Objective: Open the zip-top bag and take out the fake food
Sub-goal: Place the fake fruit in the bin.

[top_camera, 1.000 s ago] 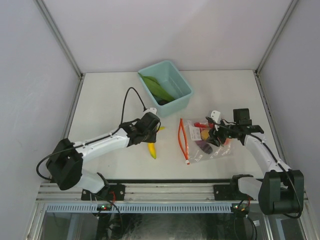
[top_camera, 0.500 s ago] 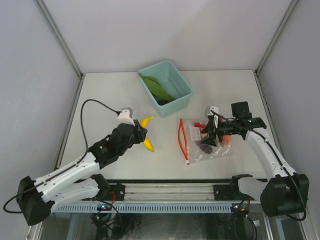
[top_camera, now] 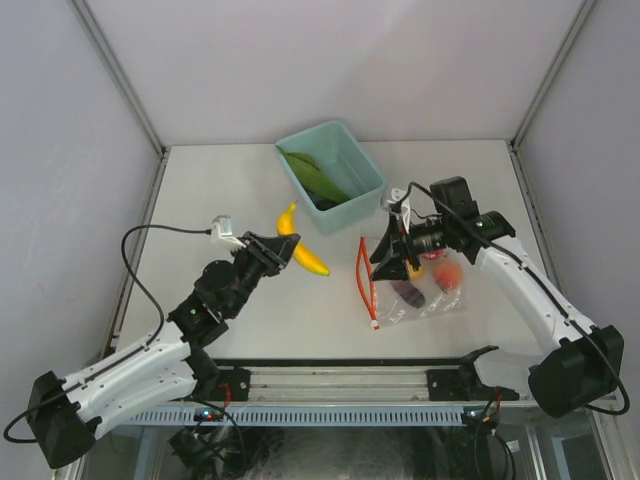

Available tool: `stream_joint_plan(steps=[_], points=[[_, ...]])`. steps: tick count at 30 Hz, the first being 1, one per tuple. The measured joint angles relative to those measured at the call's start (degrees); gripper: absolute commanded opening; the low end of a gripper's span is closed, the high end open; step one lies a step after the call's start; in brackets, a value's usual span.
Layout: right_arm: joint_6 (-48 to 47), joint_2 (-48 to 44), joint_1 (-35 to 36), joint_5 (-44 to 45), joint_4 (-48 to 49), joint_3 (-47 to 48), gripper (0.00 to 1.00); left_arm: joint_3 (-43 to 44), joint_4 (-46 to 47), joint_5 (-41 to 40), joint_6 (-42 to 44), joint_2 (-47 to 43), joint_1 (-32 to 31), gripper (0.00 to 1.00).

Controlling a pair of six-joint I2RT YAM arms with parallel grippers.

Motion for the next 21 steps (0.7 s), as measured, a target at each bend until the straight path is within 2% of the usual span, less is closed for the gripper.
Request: stream_joint_plan(steps=[6,11,16,21], points=[[21.57,4.22,1.62,-1.33,11.58,3.04,0.61,1.05,4.5,1.44,-0.76,5.38,-0.57,0.0],[36.06,6.95,4.07,-0.83,18.88,3.65,0.62,3.96,6.93,1.49,-0.35,10.34,-3.06,0.0],[41.94,8.74,6.95,0.81,21.46,4.28,0.6,7.45,9.42,1.51,-0.28,14.19,-5.01,0.0],[43.45,10.54,8.85,3.3,21.66,5.46,0.54,8.94,11.45,1.68,-0.33,16.63,-5.86,0.0]])
